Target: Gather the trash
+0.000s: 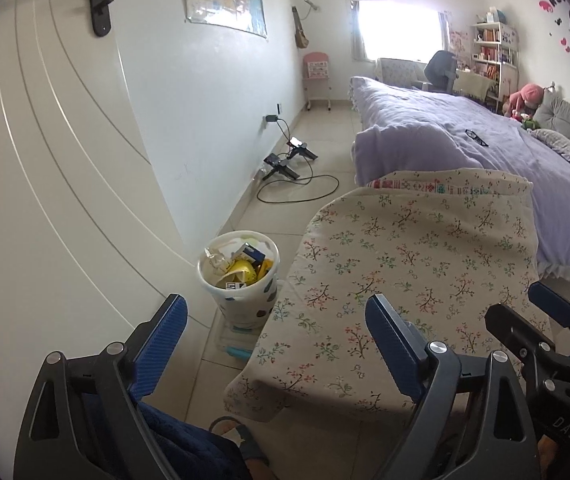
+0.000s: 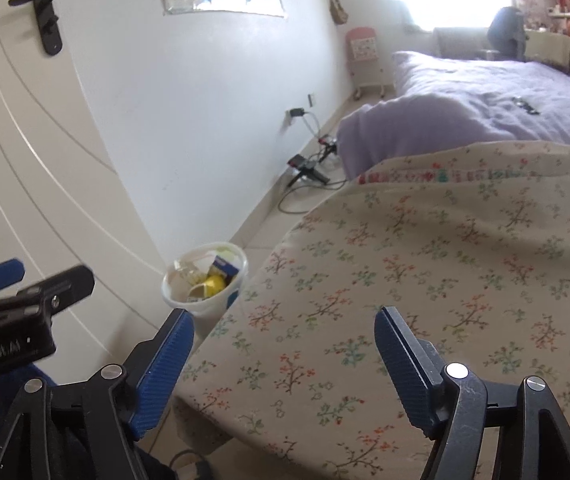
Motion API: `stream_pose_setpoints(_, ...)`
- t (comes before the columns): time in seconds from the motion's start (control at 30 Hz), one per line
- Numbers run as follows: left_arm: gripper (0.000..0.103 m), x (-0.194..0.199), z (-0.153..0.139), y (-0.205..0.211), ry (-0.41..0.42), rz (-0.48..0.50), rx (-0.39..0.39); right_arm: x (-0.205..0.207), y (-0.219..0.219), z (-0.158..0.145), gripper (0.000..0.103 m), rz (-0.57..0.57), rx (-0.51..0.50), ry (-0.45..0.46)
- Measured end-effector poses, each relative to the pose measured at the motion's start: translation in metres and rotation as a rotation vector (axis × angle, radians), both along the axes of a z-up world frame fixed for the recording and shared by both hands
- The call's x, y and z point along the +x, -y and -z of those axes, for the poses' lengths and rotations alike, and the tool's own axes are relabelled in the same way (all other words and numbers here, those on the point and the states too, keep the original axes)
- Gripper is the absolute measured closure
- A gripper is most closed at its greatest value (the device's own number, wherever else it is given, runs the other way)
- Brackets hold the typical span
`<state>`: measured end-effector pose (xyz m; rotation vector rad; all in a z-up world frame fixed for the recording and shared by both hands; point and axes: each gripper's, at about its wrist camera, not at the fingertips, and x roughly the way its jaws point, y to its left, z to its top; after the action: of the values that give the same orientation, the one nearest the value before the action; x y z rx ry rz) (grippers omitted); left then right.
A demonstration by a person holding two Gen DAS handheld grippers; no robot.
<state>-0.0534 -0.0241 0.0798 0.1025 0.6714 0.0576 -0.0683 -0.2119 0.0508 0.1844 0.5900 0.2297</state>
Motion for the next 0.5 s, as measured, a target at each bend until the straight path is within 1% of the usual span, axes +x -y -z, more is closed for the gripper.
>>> stream_pose_setpoints(0.1,0.009,0.003,0.007,-0.002,-0.021,-0.011,-0.001,-0.001,0.001,0.0,0.018,-0.017,0.004,0.006)
stream_pose_setpoints(0.27,0.009,0.008,0.018,-0.008,-0.051,-0.031,0.001,0.002,-0.001,0.008,0.017,-0.02,0.0,-0.015)
stream_pose_setpoints(0.33,0.009,0.01,0.021,-0.01,-0.062,-0.034,-0.004,0.003,-0.002,0.01,0.013,-0.02,-0.002,-0.016)
stream_pose_setpoints(0.5,0.009,0.011,0.024,-0.012,-0.066,-0.042,-0.001,0.006,-0.003,0.014,0.012,-0.03,0.012,-0.031)
